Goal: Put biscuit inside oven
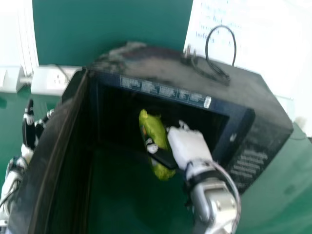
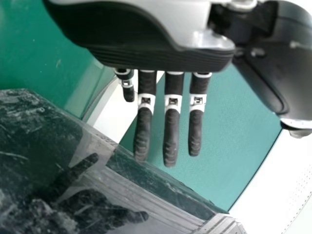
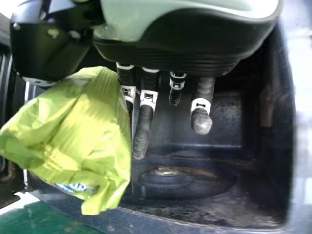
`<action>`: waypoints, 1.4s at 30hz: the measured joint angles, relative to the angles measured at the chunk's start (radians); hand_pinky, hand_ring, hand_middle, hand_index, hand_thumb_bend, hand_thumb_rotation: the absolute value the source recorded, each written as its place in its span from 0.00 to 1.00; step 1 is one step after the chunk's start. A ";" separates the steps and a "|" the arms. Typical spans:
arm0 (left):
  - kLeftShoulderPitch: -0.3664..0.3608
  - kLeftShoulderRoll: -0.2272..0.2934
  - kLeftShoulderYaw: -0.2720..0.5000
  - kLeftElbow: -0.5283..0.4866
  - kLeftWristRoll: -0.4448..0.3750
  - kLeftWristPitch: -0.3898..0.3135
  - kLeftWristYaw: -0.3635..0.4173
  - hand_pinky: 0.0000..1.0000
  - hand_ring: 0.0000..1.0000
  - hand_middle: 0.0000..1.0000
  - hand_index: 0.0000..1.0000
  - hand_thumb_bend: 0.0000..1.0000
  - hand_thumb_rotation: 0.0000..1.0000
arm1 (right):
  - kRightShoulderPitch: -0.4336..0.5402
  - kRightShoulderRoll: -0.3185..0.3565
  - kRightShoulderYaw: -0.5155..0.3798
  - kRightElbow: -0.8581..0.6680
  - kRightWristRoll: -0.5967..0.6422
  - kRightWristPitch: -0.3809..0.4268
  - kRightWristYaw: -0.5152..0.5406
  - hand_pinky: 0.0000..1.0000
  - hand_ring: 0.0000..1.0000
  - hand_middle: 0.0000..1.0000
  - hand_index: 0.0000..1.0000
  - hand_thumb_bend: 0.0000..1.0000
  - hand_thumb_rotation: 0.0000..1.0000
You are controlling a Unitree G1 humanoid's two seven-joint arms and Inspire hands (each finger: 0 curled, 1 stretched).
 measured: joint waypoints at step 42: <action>0.008 0.000 0.002 -0.013 -0.009 0.004 -0.002 0.25 0.33 0.42 0.55 0.78 0.25 | -0.499 -0.219 0.286 1.133 0.297 -0.132 -0.936 0.19 0.30 0.40 0.51 0.52 0.00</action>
